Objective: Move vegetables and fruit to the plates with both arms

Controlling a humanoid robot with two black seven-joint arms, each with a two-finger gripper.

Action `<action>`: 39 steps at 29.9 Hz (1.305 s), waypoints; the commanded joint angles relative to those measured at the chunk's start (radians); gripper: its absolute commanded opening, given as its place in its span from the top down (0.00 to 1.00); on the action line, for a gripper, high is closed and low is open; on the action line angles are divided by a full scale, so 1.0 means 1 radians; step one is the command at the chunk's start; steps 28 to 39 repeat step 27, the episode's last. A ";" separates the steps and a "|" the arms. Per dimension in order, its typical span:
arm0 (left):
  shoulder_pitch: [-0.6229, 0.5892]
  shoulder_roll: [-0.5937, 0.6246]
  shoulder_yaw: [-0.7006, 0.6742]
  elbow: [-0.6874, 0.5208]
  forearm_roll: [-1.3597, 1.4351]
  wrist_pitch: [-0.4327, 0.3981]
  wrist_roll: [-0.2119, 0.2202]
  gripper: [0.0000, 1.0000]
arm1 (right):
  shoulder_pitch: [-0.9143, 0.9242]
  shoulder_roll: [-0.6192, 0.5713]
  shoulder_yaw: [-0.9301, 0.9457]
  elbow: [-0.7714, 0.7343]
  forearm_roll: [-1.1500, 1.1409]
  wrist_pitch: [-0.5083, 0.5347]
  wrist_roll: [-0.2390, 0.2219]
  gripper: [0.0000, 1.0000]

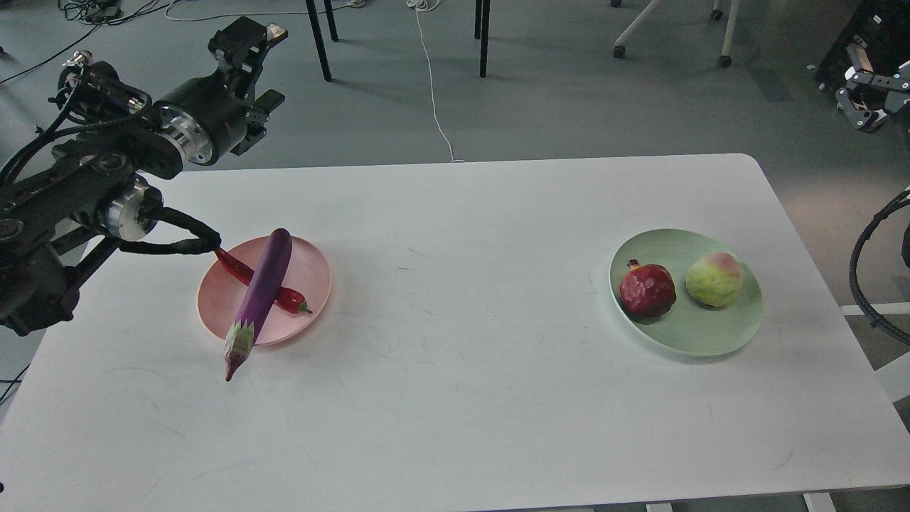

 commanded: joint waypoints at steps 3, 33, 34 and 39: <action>0.027 -0.144 -0.015 0.205 -0.223 -0.013 -0.149 0.03 | 0.000 0.106 0.038 -0.055 0.020 -0.007 -0.018 0.01; 0.207 -0.190 -0.329 0.431 -0.707 -0.537 -0.149 0.02 | -0.024 0.269 0.058 -0.092 0.193 0.061 -0.107 0.01; 0.207 -0.190 -0.329 0.431 -0.707 -0.537 -0.149 0.02 | -0.024 0.269 0.058 -0.092 0.193 0.061 -0.107 0.01; 0.207 -0.190 -0.329 0.431 -0.707 -0.537 -0.149 0.02 | -0.024 0.269 0.058 -0.092 0.193 0.061 -0.107 0.01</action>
